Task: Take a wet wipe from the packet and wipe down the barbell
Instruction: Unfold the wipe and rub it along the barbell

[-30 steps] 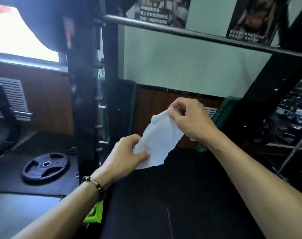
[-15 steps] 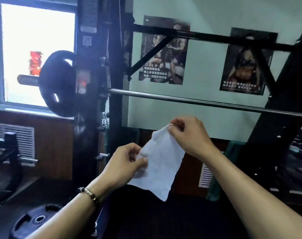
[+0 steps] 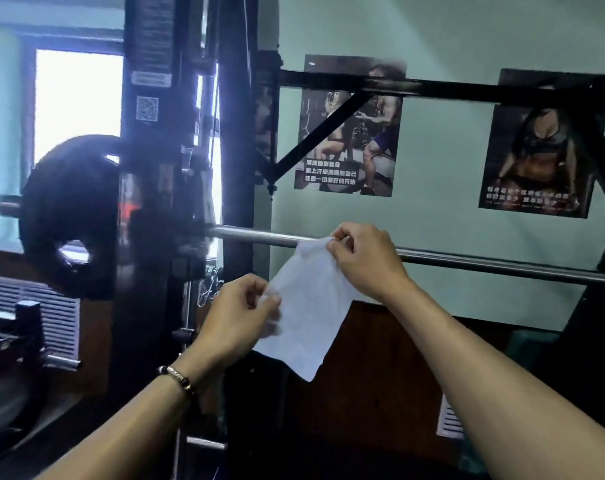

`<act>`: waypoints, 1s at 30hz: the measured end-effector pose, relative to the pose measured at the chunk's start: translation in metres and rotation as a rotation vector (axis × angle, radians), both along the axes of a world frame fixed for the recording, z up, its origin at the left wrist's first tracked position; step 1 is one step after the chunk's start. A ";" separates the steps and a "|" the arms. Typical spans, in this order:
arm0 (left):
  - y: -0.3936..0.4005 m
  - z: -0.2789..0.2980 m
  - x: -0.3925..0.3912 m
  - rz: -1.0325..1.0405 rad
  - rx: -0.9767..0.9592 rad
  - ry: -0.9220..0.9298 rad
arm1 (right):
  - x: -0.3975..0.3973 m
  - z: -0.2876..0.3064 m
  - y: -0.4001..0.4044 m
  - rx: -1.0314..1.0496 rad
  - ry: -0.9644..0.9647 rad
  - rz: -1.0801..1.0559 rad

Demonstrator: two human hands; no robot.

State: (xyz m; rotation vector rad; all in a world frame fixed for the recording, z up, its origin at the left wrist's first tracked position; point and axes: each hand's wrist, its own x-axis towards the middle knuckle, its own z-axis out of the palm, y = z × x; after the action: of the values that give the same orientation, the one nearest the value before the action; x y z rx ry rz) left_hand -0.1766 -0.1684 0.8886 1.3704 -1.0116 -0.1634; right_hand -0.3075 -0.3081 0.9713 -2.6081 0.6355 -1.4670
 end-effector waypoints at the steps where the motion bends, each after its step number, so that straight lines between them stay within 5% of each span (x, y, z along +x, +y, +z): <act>1: -0.007 0.006 0.006 0.027 -0.005 -0.011 | 0.010 0.006 -0.010 0.003 -0.001 0.018; 8: -0.049 0.043 0.040 0.270 -0.098 -0.050 | 0.075 0.038 -0.056 -0.076 0.078 0.120; 12: -0.064 0.058 0.071 0.420 -0.047 -0.357 | 0.115 0.061 -0.072 -0.104 -0.013 0.121; 20: -0.071 0.050 0.113 0.436 0.089 -0.542 | 0.164 0.055 -0.091 -0.142 0.320 0.006; 24: -0.074 0.050 0.115 0.452 0.089 -0.618 | 0.159 0.054 -0.077 -0.304 0.199 0.142; 27: -0.068 0.043 0.115 0.439 0.150 -0.658 | 0.153 0.041 -0.064 -0.336 0.478 0.287; 30: -0.052 0.026 0.113 0.509 0.292 -0.787 | 0.156 0.027 -0.068 -0.386 0.664 0.148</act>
State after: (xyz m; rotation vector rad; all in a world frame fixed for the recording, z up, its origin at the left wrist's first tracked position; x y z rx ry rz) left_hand -0.0633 -0.2206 0.9149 1.9800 -1.2570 0.6829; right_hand -0.1518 -0.3765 0.9984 -3.3732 0.1882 -0.7103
